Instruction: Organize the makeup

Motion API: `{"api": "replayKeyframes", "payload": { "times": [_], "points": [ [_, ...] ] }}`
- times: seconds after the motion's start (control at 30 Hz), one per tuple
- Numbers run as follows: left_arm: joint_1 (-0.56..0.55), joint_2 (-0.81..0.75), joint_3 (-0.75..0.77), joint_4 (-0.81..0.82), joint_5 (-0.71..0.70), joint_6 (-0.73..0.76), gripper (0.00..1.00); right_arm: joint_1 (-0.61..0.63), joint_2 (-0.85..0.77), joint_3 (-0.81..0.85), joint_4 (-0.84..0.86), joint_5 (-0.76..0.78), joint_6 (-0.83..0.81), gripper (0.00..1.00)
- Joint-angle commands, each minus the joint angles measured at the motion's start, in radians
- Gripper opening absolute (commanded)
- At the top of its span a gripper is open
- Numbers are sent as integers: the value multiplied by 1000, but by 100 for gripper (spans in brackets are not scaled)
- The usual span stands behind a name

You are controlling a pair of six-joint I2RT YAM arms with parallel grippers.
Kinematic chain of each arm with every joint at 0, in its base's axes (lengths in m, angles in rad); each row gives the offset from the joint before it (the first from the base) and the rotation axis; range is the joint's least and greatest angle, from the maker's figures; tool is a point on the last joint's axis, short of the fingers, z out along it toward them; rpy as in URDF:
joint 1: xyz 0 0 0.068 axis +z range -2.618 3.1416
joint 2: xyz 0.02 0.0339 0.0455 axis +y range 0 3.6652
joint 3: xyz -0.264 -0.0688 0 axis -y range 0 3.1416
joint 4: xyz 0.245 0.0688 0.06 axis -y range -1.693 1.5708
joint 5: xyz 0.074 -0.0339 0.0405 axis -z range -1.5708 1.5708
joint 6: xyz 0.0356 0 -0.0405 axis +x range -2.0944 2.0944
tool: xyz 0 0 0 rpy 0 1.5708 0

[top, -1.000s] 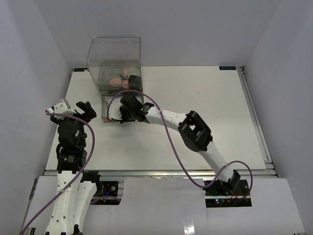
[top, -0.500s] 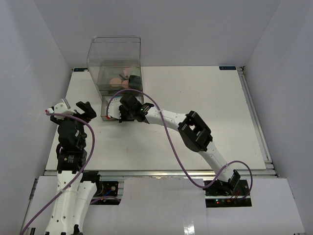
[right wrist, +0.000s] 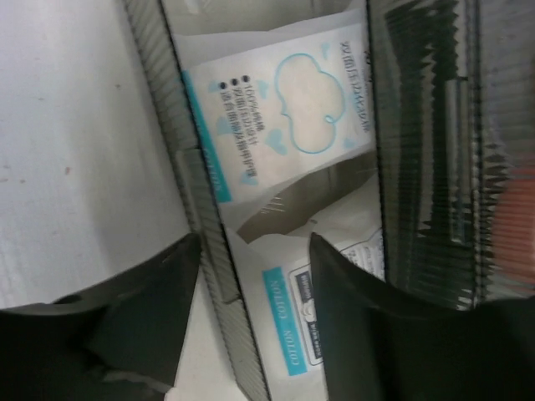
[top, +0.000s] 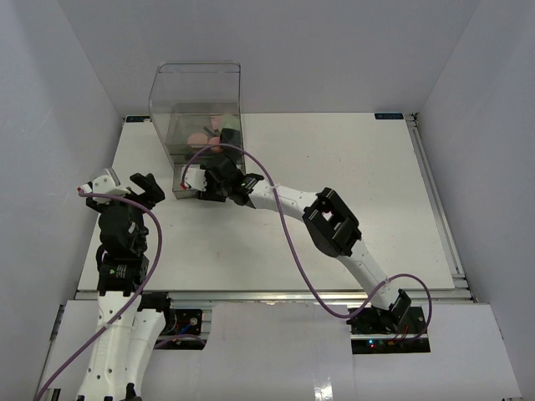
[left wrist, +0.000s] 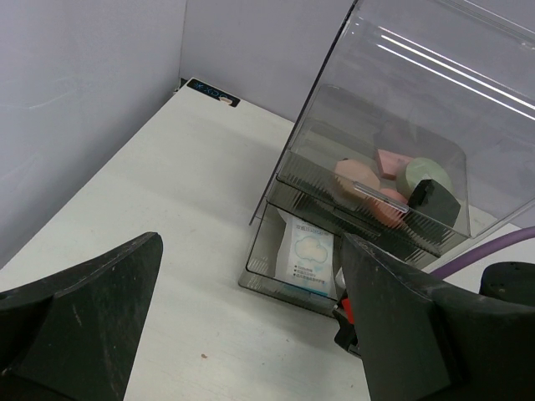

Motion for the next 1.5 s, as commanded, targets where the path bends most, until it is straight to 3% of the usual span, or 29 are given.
{"api": "replayKeyframes", "payload": {
  "times": [0.0,0.13,0.4,0.57,0.63,1.0,1.47],
  "points": [
    [4,-4,-6,14,-2,-4,98,-15,-64,49,13,-96,54,72],
    [4,-7,-6,14,-2,-4,98,-14,-105,71,-59,-266,77,76],
    [4,-10,-8,14,-4,-6,98,-13,-126,100,-198,-543,27,74],
    [4,-14,-8,12,-5,-7,98,-11,-111,88,-305,-719,-110,62],
    [4,-13,-8,14,-5,-8,98,-11,-88,80,-314,-728,-124,40],
    [4,-13,-8,15,7,-11,98,-4,42,135,-203,-403,-115,15],
    [4,-11,-10,17,18,-11,98,-3,164,176,163,16,-41,10]
  ]
}}
